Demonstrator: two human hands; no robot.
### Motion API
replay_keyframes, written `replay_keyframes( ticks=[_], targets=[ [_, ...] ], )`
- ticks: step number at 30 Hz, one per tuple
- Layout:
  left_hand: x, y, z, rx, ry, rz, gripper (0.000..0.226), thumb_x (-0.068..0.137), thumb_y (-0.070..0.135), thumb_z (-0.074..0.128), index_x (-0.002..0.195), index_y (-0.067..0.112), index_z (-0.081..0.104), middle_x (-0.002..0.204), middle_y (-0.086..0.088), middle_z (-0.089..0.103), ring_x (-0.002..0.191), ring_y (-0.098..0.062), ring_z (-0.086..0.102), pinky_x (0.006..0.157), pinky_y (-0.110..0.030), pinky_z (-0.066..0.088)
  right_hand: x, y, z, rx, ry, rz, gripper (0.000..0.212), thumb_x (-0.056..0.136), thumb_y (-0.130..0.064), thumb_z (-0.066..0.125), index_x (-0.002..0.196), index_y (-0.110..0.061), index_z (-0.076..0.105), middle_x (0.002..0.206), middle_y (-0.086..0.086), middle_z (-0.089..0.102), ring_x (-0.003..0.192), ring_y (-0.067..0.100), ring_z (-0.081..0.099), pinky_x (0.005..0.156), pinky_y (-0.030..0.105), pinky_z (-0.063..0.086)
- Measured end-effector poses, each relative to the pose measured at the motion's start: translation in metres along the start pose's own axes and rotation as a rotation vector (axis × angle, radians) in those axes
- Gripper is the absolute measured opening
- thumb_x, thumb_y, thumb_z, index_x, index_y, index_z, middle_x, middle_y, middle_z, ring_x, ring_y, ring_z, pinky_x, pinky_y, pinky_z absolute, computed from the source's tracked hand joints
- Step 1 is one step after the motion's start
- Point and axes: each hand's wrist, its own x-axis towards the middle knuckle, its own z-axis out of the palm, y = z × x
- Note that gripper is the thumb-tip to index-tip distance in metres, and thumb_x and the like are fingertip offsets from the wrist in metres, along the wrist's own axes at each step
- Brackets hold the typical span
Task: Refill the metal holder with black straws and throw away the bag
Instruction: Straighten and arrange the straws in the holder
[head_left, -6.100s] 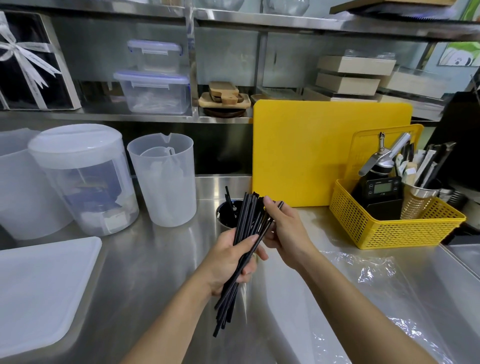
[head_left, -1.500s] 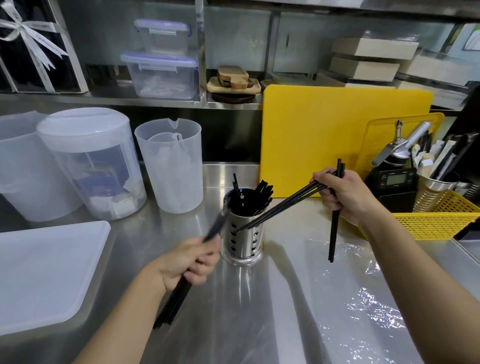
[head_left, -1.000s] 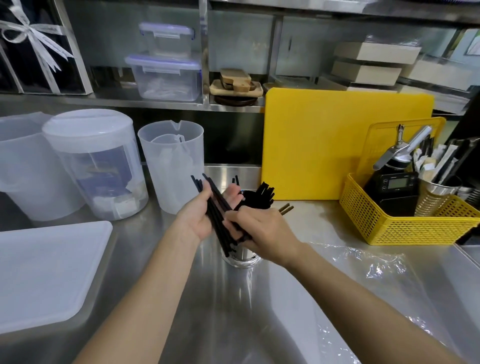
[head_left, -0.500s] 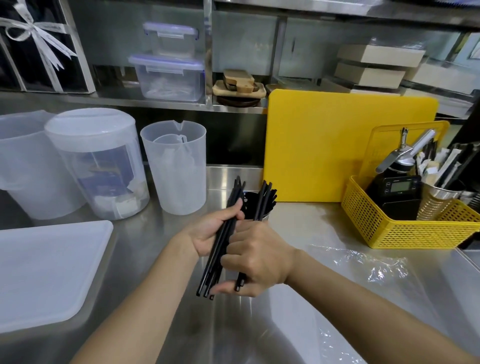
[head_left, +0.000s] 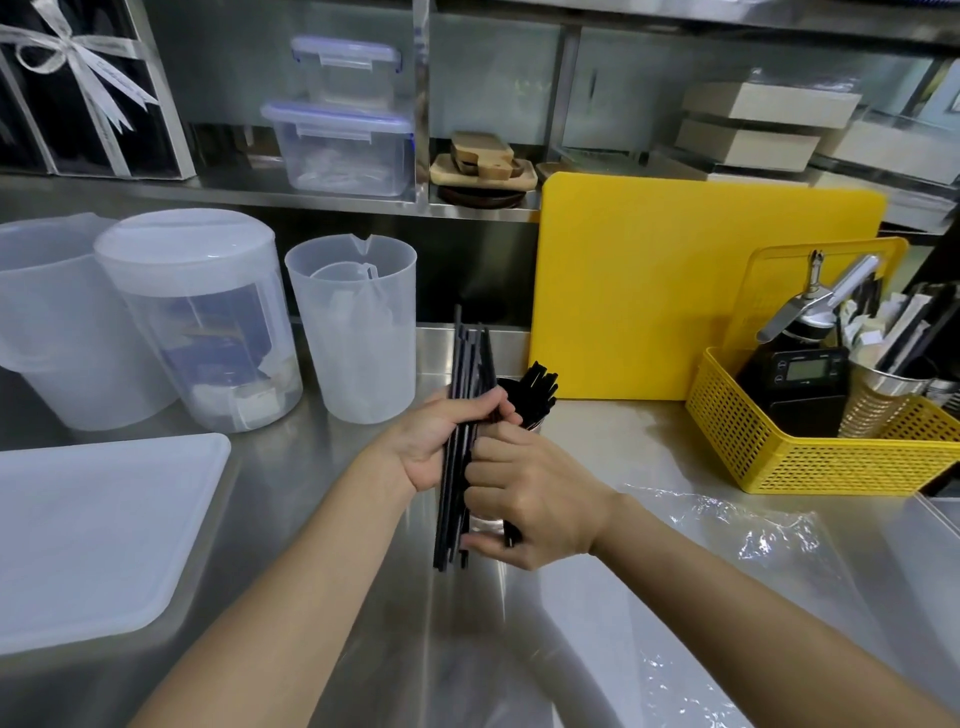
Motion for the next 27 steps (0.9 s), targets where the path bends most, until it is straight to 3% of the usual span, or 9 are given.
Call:
replay_keyframes(
  ticks=[3, 5, 8, 11, 14, 17, 21, 24, 27],
  targets=[
    [0.005, 0.007, -0.010, -0.181, 0.223, 0.185, 0.013, 0.089, 0.010, 0.053, 0.077, 0.006, 0.056, 0.059, -0.004, 0.062, 0.059, -0.018, 0.066, 0.056, -0.027, 0.056, -0.009, 0.010, -0.004, -0.135, -0.009, 0.071, 0.014, 0.078, -0.023, 0.064, 0.080, -0.009, 0.067, 0.097, 0.010, 0.068, 0.096, 0.029, 0.060, 0.092, 0.038, 0.041],
    [0.008, 0.012, -0.020, -0.319, 0.383, 0.330, 0.015, 0.091, 0.009, 0.051, 0.076, 0.007, 0.052, 0.058, -0.003, 0.056, 0.054, -0.016, 0.063, 0.057, -0.029, 0.056, -0.018, 0.015, -0.006, -0.115, 0.019, 0.198, 0.028, 0.071, -0.011, 0.064, 0.099, -0.007, 0.067, 0.115, 0.013, 0.064, 0.111, 0.026, 0.054, 0.095, 0.035, 0.038],
    [0.011, 0.013, -0.022, -0.496, 0.489, 0.494, 0.015, 0.092, 0.011, 0.052, 0.078, 0.010, 0.047, 0.059, -0.001, 0.044, 0.043, -0.009, 0.047, 0.045, -0.022, 0.046, -0.017, 0.006, -0.001, 0.372, 0.177, 0.707, 0.036, 0.077, -0.005, 0.055, 0.112, -0.010, 0.059, 0.114, 0.003, 0.060, 0.104, 0.012, 0.054, 0.090, 0.025, 0.042],
    [0.015, 0.012, -0.010, -0.494, 0.572, 0.598, 0.019, 0.091, 0.021, 0.056, 0.080, 0.012, 0.044, 0.056, 0.003, 0.041, 0.042, -0.006, 0.042, 0.041, -0.019, 0.039, 0.007, -0.006, 0.009, 0.920, 0.638, 1.254, 0.011, 0.087, -0.017, 0.054, 0.091, -0.018, 0.065, 0.089, -0.003, 0.066, 0.085, 0.012, 0.062, 0.078, 0.025, 0.049],
    [0.015, 0.013, 0.010, -0.441, 0.599, 0.699, 0.018, 0.089, 0.023, 0.058, 0.082, 0.011, 0.046, 0.056, 0.004, 0.046, 0.044, -0.007, 0.046, 0.045, -0.021, 0.043, 0.026, -0.007, 0.020, 1.413, 1.015, 1.578, 0.026, 0.093, -0.027, 0.050, 0.083, -0.007, 0.064, 0.078, 0.003, 0.065, 0.074, 0.014, 0.063, 0.071, 0.027, 0.047],
    [0.012, 0.007, 0.029, -0.206, 0.596, 0.763, 0.013, 0.089, 0.023, 0.058, 0.079, 0.017, 0.051, 0.051, 0.009, 0.051, 0.045, -0.007, 0.049, 0.048, -0.024, 0.046, 0.037, -0.010, 0.025, 1.725, 1.291, 1.663, 0.033, 0.095, -0.028, 0.046, 0.090, 0.002, 0.060, 0.097, 0.017, 0.061, 0.096, 0.029, 0.061, 0.088, 0.035, 0.050],
    [0.010, -0.018, 0.047, -0.043, 0.497, 0.693, 0.023, 0.087, 0.024, 0.059, 0.065, 0.023, 0.054, 0.049, 0.007, 0.047, 0.046, -0.011, 0.045, 0.051, -0.030, 0.044, 0.039, -0.013, 0.026, 1.946, 1.275, 1.552, 0.026, 0.096, -0.025, 0.044, 0.085, -0.006, 0.059, 0.108, 0.018, 0.061, 0.109, 0.031, 0.060, 0.098, 0.038, 0.046],
    [0.008, -0.020, 0.043, -0.022, 0.439, 0.674, 0.025, 0.088, 0.021, 0.060, 0.066, 0.018, 0.048, 0.045, 0.007, 0.039, 0.039, -0.009, 0.037, 0.041, -0.024, 0.038, 0.028, -0.007, 0.023, 1.513, 1.018, 1.612, 0.027, 0.094, -0.027, 0.048, 0.084, -0.006, 0.062, 0.087, 0.011, 0.063, 0.084, 0.020, 0.063, 0.078, 0.029, 0.049],
    [0.004, -0.015, 0.033, 0.122, 0.295, 0.598, 0.026, 0.078, 0.023, 0.069, 0.068, 0.016, 0.046, 0.044, 0.006, 0.039, 0.036, -0.011, 0.036, 0.036, -0.022, 0.034, 0.015, 0.007, 0.000, 1.260, 0.963, 1.420, 0.016, 0.087, -0.023, 0.058, 0.088, -0.008, 0.064, 0.085, 0.007, 0.065, 0.082, 0.018, 0.062, 0.075, 0.026, 0.047]
  ],
)
